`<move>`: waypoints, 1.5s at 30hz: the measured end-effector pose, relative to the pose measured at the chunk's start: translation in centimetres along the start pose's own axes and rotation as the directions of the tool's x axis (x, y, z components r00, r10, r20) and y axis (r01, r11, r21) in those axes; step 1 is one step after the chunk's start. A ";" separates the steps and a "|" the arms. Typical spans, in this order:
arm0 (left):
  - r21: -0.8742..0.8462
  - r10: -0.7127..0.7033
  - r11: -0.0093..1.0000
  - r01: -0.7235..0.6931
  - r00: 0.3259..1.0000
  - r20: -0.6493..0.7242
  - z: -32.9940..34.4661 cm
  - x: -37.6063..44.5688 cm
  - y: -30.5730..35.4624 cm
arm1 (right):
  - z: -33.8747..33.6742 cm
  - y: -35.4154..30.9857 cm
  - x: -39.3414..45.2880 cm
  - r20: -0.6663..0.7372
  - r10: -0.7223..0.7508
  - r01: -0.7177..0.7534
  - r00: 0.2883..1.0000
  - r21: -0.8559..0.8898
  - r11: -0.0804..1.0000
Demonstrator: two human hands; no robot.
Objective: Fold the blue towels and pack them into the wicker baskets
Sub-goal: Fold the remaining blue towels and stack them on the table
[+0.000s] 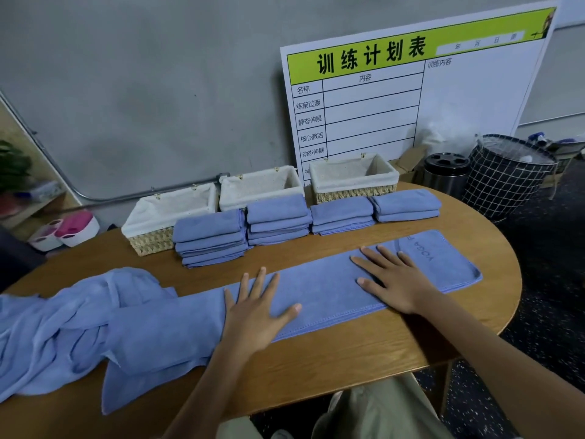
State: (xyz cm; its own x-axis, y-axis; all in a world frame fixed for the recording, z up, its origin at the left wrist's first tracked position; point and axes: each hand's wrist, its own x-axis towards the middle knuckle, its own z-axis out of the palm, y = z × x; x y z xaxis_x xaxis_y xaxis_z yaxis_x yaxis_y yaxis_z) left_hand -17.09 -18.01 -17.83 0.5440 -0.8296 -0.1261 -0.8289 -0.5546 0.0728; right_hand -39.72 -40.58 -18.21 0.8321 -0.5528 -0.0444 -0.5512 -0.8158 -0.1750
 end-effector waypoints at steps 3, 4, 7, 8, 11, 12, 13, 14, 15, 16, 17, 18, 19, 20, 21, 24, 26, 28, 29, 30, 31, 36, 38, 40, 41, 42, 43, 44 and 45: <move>-0.034 0.006 0.999 -0.006 1.000 0.006 -0.2 -0.1 0.2 | -0.3 -1.2 0.0 -0.016 0.030 -0.031 0.999 -0.074 0.997; -0.058 0.011 0.998 -0.011 1.000 0.003 -0.2 -0.1 0.4 | -0.4 -2.0 0.0 -0.051 0.035 -0.040 0.998 -0.094 0.995; -0.136 0.035 0.990 -0.040 0.999 -0.037 -0.4 -0.4 0.3 | 0.1 -6.3 0.2 -0.113 -0.016 0.011 0.993 -0.046 0.999; -0.157 0.036 0.987 -0.044 0.998 -0.055 -0.4 -0.6 0.0 | 0.7 -8.0 0.4 -0.099 -0.056 0.054 0.994 -0.024 0.998; -0.103 0.034 0.994 -0.038 0.998 -0.044 -0.2 -1.4 -1.6 | 2.1 -11.0 1.2 -0.016 -0.120 0.120 0.993 0.014 0.993; -0.077 0.032 0.996 -0.034 0.999 -0.025 0.0 -1.9 -2.5 | 2.2 -10.8 1.4 0.005 -0.116 0.116 0.993 0.019 0.993; -0.063 0.026 0.998 -0.027 1.000 -0.015 0.1 -2.3 -3.5 | 2.2 -10.4 1.5 0.014 -0.114 0.114 0.993 0.018 0.993; -0.056 0.017 0.998 -0.018 1.000 -0.010 0.2 -2.8 -4.5 | 2.2 -9.8 1.6 0.020 -0.115 0.115 0.993 0.014 0.993; -0.055 0.008 0.998 -0.009 1.000 -0.008 0.3 -3.3 -5.2 | 2.1 -9.4 1.5 0.029 -0.119 0.119 0.993 0.009 0.993; -0.060 -0.002 0.998 0.002 1.000 -0.011 0.4 -3.7 -5.7 | 2.0 -9.2 1.4 0.034 -0.123 0.122 0.992 0.005 0.992; -0.067 -0.011 0.998 0.010 1.000 -0.018 0.4 -3.9 -5.9 | 2.0 -9.1 1.4 0.038 -0.122 0.123 0.992 -0.001 0.992; -0.076 -0.012 0.997 0.010 1.000 -0.023 0.4 -3.9 -6.0 | 1.9 -9.3 1.4 0.042 -0.116 0.117 0.992 -0.011 0.993; -0.091 -0.008 0.996 0.006 1.000 -0.022 0.3 -3.8 -5.9 | 1.8 -9.5 1.4 0.045 -0.107 0.108 0.993 -0.026 0.994; -0.117 0.004 0.993 -0.006 1.000 -0.022 0.3 -3.8 -5.8 | 1.7 -9.7 1.3 0.042 -0.101 0.103 0.994 -0.049 0.993; -0.155 0.022 0.988 -0.026 0.999 -0.027 0.2 -3.8 -5.9 | 1.6 -9.9 1.3 0.024 -0.100 0.101 0.995 -0.082 0.991; -0.360 0.068 0.927 -0.104 0.992 -0.110 -0.8 -4.5 -7.9 | 1.1 -11.5 1.3 -0.161 -0.147 0.130 0.976 -0.113 0.985; -0.473 0.068 0.866 -0.162 0.975 -0.210 -2.2 -5.4 -10.8 | 0.9 -14.2 1.4 -0.269 -0.240 0.246 0.933 -0.012 0.969; -0.474 0.069 0.854 -0.215 0.949 -0.306 -3.6 -6.2 -14.8 | 1.2 -18.1 1.7 -0.332 -0.367 0.403 0.869 0.044 0.914; -0.453 0.064 0.862 -0.229 0.934 -0.350 -4.3 -6.5 -17.1 | 1.4 -20.5 1.9 -0.323 -0.419 0.458 0.849 0.053 0.887; -0.425 0.060 0.875 -0.233 0.922 -0.382 -4.8 -6.8 -19.3 | 1.6 -22.9 2.2 -0.297 -0.458 0.497 0.838 0.071 0.865; -0.402 0.053 0.888 -0.224 0.918 -0.394 -5.3 -7.1 -21.5 | 1.7 -25.3 2.4 -0.267 -0.489 0.527 0.831 0.095 0.844; -0.349 0.106 0.914 -0.206 0.953 -0.284 -6.7 -7.8 -29.1 | 2.4 -34.5 3.5 -0.249 -0.617 0.657 0.747 0.129 0.743; -0.300 0.173 0.922 -0.243 0.955 -0.243 -6.5 -7.4 -30.4 | 3.4 -36.5 4.1 -0.255 -0.651 0.688 0.715 0.094 0.720; -0.270 0.203 0.924 -0.270 0.946 -0.251 -6.3 -6.7 -30.7 | 4.4 -37.6 4.7 -0.278 -0.661 0.695 0.697 0.037 0.718; -0.264 0.207 0.924 -0.277 0.943 -0.262 -6.3 -6.3 -30.6 | 5.0 -37.9 5.0 -0.298 -0.657 0.690 0.692 0.007 0.724; -0.253 0.212 0.925 -0.284 0.937 -0.276 -6.2 -5.9 -30.6 | 5.4 -38.2 5.2 -0.313 -0.649 0.682 0.693 -0.008 0.731; -0.231 0.220 0.928 -0.292 0.931 -0.293 -6.1 -5.5 -30.6 | 5.9 -38.3 5.3 -0.331 -0.637 0.675 0.696 -0.001 0.738; -0.205 0.231 0.931 -0.301 0.923 -0.307 -6.0 -5.3 -30.5 | 6.0 -38.4 5.3 -0.350 -0.625 0.674 0.698 0.023 0.739; -0.189 0.239 0.932 -0.310 0.916 -0.323 -5.8 -5.1 -30.6 | 6.1 -38.5 5.4 -0.366 -0.620 0.680 0.694 0.050 0.732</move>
State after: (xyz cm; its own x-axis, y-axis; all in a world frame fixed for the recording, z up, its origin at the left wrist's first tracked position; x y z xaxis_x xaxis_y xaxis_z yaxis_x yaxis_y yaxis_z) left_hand 6.26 2.81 -13.68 0.3419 -0.9132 0.2219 -0.9163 -0.2715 0.2943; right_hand -13.64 -11.10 -17.68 0.8974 0.0595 0.4373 0.1649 -0.9643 -0.2072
